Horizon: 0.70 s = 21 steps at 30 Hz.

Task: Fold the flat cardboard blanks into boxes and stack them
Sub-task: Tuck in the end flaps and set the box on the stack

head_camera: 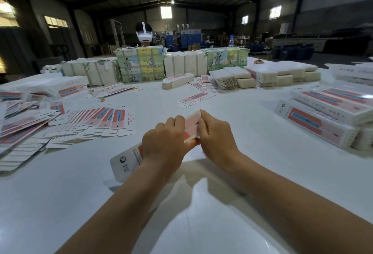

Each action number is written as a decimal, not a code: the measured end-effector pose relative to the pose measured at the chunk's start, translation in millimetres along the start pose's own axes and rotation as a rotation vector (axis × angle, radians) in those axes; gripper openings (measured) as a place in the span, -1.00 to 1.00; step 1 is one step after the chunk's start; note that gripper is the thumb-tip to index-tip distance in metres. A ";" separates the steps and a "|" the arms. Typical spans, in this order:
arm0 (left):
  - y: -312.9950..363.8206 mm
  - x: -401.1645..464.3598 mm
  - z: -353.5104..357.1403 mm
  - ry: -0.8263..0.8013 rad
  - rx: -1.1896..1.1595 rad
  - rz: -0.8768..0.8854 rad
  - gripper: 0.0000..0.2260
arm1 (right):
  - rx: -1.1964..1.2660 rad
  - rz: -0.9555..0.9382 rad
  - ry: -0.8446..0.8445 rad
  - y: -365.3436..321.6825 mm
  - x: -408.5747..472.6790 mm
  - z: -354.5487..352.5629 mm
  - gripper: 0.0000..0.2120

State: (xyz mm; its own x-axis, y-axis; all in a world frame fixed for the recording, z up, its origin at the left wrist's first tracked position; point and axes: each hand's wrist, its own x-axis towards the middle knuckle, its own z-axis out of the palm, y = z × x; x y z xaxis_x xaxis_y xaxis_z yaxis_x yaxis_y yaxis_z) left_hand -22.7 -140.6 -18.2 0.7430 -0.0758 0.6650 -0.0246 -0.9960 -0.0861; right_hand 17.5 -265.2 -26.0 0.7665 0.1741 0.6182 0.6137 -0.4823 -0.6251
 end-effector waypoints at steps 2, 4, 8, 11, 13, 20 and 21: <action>3.9 -1.3 -1.4 0.008 -0.001 0.012 -0.47 | -0.011 0.013 -0.002 2.3 -0.5 1.9 -0.78; 4.5 -0.2 -0.5 -0.020 0.041 -0.014 -0.44 | 0.089 0.077 -0.012 2.8 0.7 1.4 -0.76; -4.0 3.8 9.2 -0.102 0.068 -0.117 -0.41 | 0.327 0.272 -0.048 2.4 2.5 2.9 -0.84; -6.7 4.3 9.9 -0.081 0.049 -0.127 -0.40 | 0.216 0.216 -0.016 2.6 -1.5 5.3 -0.67; -8.7 4.0 9.9 -0.062 0.053 -0.101 -0.39 | 0.160 0.167 -0.013 3.0 -3.4 4.2 -0.65; -31.6 8.0 7.6 -0.197 -0.043 -0.002 -0.42 | 0.220 0.121 -0.287 4.9 3.2 -3.2 -0.40; -33.6 8.6 6.1 -0.204 -0.042 0.045 -0.41 | 0.179 0.060 -0.352 7.0 5.6 -6.1 -0.29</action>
State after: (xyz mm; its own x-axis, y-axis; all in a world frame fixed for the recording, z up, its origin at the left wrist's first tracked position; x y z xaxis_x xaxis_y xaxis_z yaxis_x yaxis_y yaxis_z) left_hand -11.4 -107.5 -14.1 0.8604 -0.1138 0.4967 -0.0861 -0.9932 -0.0785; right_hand 24.8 -272.8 -24.1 0.8012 0.4486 0.3962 0.5650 -0.3485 -0.7479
